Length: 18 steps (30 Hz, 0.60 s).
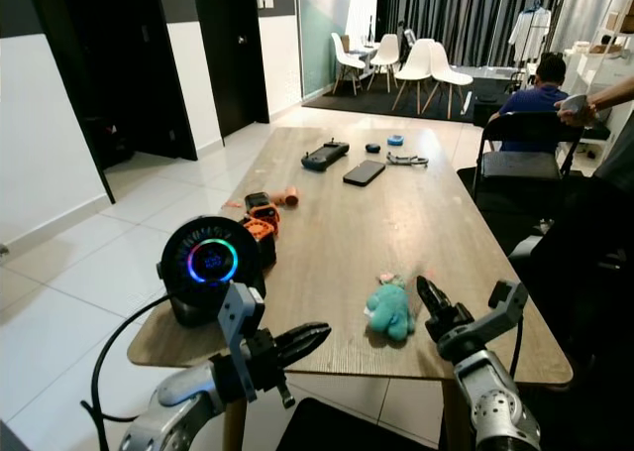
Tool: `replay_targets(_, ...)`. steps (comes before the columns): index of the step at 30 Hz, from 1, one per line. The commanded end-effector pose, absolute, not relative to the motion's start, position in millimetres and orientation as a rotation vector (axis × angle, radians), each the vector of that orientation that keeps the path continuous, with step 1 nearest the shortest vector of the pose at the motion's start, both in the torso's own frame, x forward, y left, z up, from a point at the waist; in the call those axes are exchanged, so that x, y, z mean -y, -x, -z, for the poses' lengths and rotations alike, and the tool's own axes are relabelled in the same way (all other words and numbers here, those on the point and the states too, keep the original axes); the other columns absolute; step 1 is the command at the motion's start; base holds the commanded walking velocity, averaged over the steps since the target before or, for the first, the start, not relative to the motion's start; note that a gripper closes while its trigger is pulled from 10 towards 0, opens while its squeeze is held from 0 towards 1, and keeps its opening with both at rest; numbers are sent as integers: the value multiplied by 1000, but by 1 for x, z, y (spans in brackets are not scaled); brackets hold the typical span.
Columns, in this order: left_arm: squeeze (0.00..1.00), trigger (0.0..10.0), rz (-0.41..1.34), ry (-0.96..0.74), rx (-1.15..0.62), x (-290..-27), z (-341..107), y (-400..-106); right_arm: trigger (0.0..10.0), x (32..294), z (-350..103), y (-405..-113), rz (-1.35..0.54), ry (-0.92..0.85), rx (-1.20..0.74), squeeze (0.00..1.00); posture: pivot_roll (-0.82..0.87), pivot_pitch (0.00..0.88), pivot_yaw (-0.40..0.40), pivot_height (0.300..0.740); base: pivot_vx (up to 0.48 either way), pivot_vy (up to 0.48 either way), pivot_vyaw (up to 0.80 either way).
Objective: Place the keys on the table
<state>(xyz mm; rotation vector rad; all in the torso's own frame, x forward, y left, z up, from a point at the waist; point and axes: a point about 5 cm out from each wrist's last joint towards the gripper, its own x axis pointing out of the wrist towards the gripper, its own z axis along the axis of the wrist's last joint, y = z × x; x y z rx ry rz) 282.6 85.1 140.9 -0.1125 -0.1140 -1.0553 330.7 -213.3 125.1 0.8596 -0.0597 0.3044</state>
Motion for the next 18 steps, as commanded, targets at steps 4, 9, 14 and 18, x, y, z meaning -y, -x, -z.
replay_targets(4,0,10000,1074,124,101,-85,-139,-279,10000,202,-136,-323,-424,-844,73,0,21,51,17,740,0,0,0)
replay_targets(9,0,10000,1076,124,98,-86,-139,-280,10000,198,-142,-317,-483,-838,84,0,20,50,19,740,0,0,0)
replay_targets(14,0,10000,1026,99,84,-90,-133,-284,10000,208,-149,-316,-436,-847,137,0,20,48,20,740,0,0,0)
replay_targets(18,0,10000,911,62,56,-107,-121,-291,10000,242,-152,-320,-220,-838,207,0,18,46,20,740,0,0,0)
